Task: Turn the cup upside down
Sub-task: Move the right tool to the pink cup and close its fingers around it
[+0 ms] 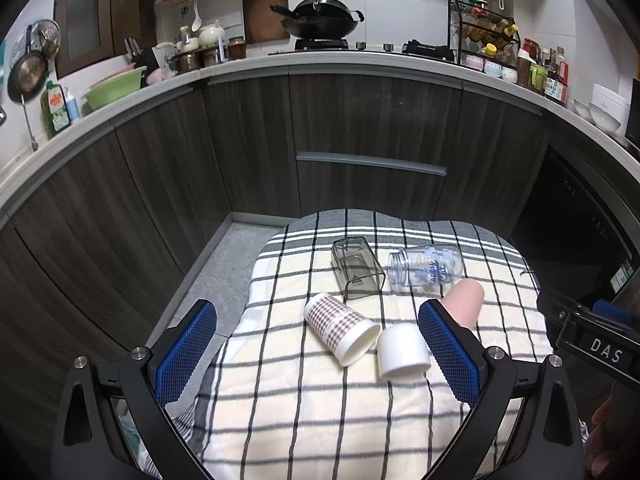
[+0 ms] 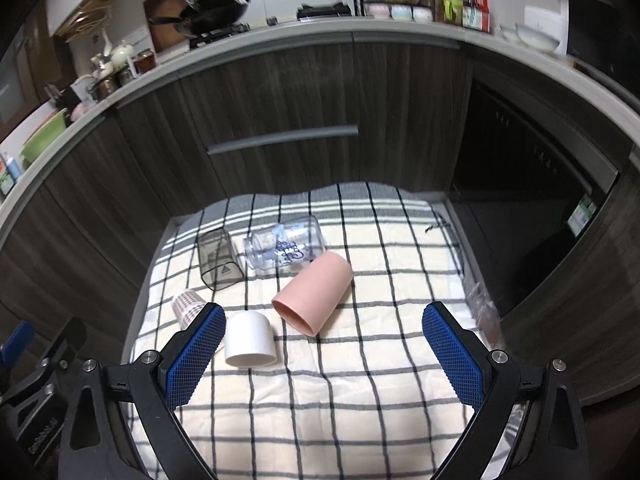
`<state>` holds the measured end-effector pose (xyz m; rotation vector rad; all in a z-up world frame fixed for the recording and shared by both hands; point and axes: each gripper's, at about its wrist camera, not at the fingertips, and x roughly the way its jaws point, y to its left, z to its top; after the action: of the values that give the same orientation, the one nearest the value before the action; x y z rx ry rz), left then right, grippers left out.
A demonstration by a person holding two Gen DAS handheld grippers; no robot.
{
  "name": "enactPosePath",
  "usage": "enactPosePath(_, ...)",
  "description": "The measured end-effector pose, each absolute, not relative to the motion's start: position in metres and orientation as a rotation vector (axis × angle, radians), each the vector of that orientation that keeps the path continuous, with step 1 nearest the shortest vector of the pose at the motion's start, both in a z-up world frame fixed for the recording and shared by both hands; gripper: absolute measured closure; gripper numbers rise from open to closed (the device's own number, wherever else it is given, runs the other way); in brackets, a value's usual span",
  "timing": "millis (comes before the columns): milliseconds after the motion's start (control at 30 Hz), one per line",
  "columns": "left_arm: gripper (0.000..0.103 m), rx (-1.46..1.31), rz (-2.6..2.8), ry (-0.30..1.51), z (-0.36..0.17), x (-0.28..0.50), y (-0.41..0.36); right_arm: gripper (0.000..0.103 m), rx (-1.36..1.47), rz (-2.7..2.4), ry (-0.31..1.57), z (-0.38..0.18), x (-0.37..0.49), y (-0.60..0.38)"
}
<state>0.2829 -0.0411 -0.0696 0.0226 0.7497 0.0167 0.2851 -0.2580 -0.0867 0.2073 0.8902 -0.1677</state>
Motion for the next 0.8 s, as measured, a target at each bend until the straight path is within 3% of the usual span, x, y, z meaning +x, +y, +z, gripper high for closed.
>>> enactPosePath(800, 0.000, 0.015, -0.025, 0.822, -0.166, 0.421, -0.031, 0.004, 0.373, -0.294, 1.207, -0.225, 0.429, -0.266)
